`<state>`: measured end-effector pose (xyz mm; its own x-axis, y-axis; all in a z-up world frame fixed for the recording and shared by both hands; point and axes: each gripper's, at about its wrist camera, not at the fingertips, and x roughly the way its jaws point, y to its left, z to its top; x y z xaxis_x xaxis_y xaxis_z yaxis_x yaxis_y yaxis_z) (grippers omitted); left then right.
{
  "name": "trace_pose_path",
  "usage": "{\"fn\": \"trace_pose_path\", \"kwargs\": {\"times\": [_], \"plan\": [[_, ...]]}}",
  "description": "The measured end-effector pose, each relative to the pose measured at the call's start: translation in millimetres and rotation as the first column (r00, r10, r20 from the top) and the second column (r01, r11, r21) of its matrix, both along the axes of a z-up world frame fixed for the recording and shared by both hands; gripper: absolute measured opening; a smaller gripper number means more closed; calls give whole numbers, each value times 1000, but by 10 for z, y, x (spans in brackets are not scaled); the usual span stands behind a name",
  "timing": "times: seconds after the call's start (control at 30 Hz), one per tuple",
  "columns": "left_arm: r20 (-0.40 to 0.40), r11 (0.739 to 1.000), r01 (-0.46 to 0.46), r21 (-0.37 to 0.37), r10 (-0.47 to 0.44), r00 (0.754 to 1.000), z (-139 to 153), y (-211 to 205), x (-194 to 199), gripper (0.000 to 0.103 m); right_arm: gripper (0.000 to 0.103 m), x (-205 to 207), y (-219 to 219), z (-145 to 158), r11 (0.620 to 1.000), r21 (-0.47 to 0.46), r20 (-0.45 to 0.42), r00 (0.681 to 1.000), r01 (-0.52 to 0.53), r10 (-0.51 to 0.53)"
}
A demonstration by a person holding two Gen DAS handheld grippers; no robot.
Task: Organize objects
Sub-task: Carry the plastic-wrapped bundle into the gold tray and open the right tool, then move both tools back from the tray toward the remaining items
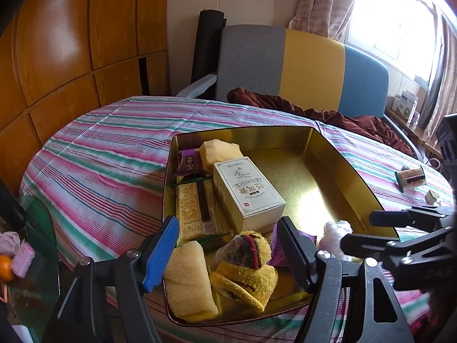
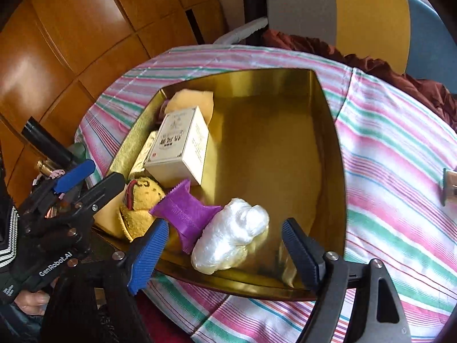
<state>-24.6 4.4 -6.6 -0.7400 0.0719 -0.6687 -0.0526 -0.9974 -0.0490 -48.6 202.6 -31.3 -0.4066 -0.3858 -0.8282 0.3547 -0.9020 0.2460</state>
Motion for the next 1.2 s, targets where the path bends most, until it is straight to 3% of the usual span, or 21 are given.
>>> {"fn": "trace_pose_path", "kwargs": {"times": [0.2, 0.4, 0.57, 0.73, 0.87, 0.97, 1.1, 1.2], "plan": [[-3, 1000, 10, 1, -10, 1000, 17, 21, 12, 74, 83, 26, 142, 174, 998, 22, -50, 997, 58, -57], [-1, 1000, 22, -2, -22, 1000, 21, 55, 22, 75, 83, 5, 648, 241, 981, 66, -63, 982, 182, -178], [1, 999, 32, -5, -32, 999, 25, 87, 19, 75, 83, -40, 1172, 292, 943, 124, -78, 950, 309, -301], [3, 998, 58, -19, -57, 998, 39, 184, 15, 75, 83, -92, 1783, 341, 881, 152, -107, 894, 447, -435], [2, 996, 82, -33, -82, 997, 68, 287, 6, 76, 83, -108, 2350, 276, 804, 176, -135, 823, 568, -552], [4, 993, 105, -47, -105, 994, 88, 391, -1, 76, 83, -76, 2807, 144, 723, 177, -145, 744, 668, -652], [3, 989, 136, -62, -136, 991, 126, 563, -24, 77, 83, 48, 3376, -27, 594, 46, 1, 595, 803, -804], [4, 984, 168, -59, -168, 986, 165, 715, -48, 77, 83, 147, 3567, -66, 528, 13, 49, 527, 849, -848]]}}
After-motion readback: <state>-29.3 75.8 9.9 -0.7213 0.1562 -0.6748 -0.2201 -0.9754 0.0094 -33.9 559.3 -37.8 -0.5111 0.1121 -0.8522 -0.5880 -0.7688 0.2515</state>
